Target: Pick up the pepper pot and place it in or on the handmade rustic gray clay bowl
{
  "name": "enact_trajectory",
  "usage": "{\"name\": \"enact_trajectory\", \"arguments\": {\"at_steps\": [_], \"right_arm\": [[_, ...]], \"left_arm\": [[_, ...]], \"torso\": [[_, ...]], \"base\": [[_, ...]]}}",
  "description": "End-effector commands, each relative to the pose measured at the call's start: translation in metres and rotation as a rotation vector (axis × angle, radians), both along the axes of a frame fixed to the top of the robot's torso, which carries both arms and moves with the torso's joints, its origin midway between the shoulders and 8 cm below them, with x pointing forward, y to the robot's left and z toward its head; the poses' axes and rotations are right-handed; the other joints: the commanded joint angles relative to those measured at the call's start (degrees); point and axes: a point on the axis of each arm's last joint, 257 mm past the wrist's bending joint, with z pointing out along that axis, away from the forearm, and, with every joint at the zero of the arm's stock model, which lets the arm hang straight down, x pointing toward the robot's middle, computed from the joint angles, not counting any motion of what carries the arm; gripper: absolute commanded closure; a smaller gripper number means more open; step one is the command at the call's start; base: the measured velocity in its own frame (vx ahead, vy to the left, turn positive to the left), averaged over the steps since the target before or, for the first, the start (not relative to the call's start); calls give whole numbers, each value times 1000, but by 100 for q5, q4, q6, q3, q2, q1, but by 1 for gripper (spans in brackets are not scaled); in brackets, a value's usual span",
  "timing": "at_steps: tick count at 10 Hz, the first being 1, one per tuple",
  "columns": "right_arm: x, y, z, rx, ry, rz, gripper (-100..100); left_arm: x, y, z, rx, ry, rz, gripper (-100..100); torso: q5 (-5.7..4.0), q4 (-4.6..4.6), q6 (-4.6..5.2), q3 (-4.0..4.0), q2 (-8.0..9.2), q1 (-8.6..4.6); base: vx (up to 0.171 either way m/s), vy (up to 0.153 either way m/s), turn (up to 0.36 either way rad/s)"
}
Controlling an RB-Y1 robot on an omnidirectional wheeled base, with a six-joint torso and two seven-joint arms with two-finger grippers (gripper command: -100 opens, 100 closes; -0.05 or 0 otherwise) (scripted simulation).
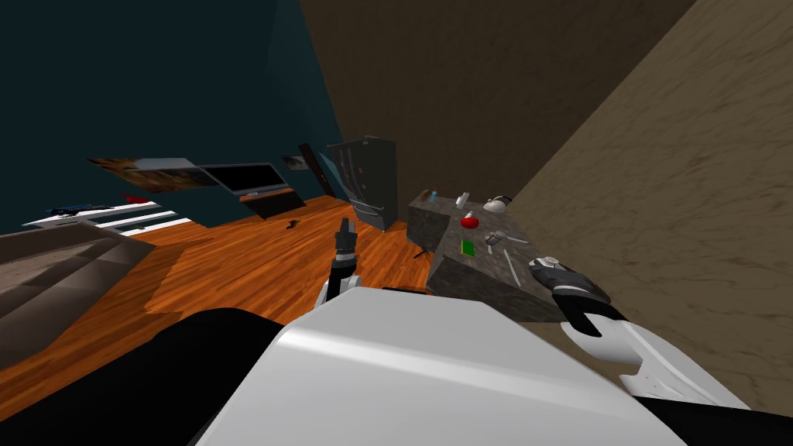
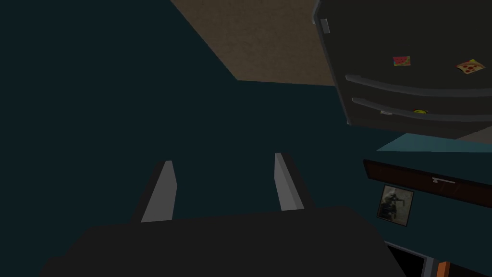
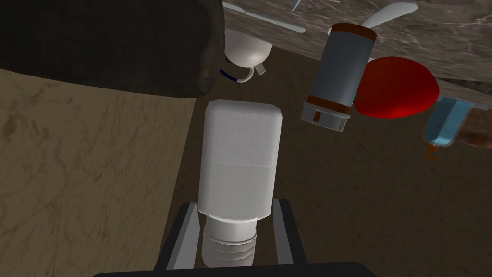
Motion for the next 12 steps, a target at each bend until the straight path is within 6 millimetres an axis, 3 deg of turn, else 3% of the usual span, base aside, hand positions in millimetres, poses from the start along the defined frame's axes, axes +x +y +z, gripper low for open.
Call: {"name": "enact_trajectory", "arguments": {"at_steps": [1, 7, 9, 10, 12], "right_arm": [[2, -8, 7, -12, -20, -28, 100], [3, -39, 29, -68, -72, -147, 100], [8, -39, 31, -68, -82, -141, 100], [7, -41, 31, -70, -81, -147, -100], [7, -41, 31, -69, -81, -147, -100]], "left_arm": [[0, 0, 0, 0, 0, 0, 0], [0, 0, 0, 0, 0, 0, 0], [0, 0, 0, 0, 0, 0, 0], [0, 0, 0, 0, 0, 0, 0], [0, 0, 0, 0, 0, 0, 0]], "torso": [[0, 0, 0, 0, 0, 0], [-50, -12, 130, 15, 41, -184], [-73, -18, 168, 23, 64, -245], [-75, -18, 163, 26, 70, -239], [-72, -18, 162, 28, 73, -228]], "base": [[8, -18, -83], [25, -53, -63], [16, -45, -38], [0, 0, 0], [0, 0, 0]]}}
